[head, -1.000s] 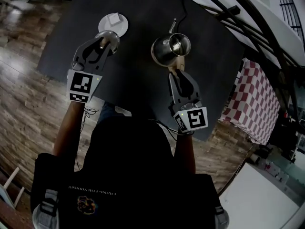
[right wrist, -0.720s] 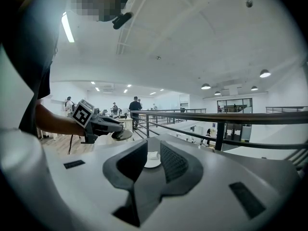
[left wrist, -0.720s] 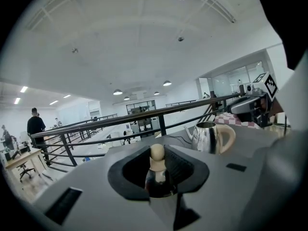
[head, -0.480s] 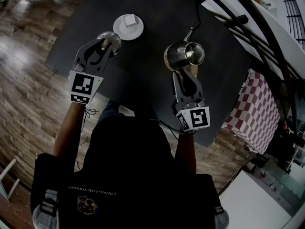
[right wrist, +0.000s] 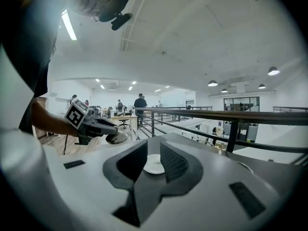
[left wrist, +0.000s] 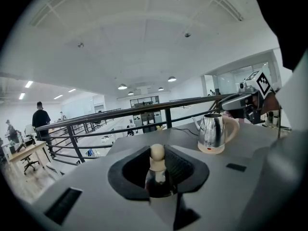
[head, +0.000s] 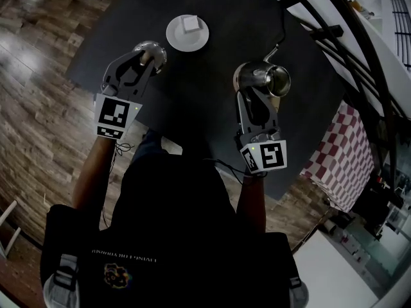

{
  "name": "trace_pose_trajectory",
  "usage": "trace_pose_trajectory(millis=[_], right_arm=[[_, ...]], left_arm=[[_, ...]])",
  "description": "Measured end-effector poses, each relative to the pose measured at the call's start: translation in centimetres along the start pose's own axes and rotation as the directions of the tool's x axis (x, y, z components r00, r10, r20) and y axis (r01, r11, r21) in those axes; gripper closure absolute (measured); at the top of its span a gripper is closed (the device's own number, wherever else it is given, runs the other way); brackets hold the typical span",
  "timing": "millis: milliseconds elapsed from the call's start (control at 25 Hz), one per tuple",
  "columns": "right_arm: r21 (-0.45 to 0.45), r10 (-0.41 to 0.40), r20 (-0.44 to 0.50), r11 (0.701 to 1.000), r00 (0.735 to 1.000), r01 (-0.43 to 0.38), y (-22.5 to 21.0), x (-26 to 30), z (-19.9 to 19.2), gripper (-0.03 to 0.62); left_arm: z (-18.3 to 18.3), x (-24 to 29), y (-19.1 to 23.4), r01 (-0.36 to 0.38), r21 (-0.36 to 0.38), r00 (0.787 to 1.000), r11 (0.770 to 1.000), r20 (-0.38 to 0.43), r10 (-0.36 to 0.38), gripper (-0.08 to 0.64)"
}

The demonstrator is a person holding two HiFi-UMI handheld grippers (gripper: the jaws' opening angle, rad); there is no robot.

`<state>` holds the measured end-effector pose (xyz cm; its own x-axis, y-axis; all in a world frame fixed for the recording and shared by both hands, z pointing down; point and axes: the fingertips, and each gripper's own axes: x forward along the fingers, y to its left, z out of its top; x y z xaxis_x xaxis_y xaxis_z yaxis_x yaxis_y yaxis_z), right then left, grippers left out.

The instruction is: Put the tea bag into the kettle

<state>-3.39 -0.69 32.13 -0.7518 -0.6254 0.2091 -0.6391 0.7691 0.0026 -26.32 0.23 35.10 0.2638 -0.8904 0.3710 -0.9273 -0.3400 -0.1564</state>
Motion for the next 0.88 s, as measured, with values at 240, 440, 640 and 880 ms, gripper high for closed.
trace_pose_trajectory(millis=[240,440,640,880], right_arm=[[0.005,0.018,-0.030,1.000,0.999,-0.018,0.0,2.6,-0.6,0.509],[0.005,0.045,-0.062,0.999,0.997,-0.045,1.0,6.1,-1.3,0.509],[0.010,0.077,-0.093,0.997,0.993,-0.077,0.5,9.4,-2.8,0.509],[0.019,0.123,-0.144,0.992,0.982,-0.122,0.3,12.9,-4.5,0.509]], left_arm=[[-2.0,0.7,0.7,0.012,-0.014,0.999,1.000,-0.031,-0.012,0.463],[-3.9,1.0,2.7,0.012,-0.033,0.999,0.999,-0.043,-0.014,0.463],[-4.5,2.1,3.2,0.026,-0.024,0.999,0.999,-0.045,-0.027,0.463],[-5.8,3.5,2.5,0.065,-0.006,0.995,0.998,-0.078,-0.066,0.463]])
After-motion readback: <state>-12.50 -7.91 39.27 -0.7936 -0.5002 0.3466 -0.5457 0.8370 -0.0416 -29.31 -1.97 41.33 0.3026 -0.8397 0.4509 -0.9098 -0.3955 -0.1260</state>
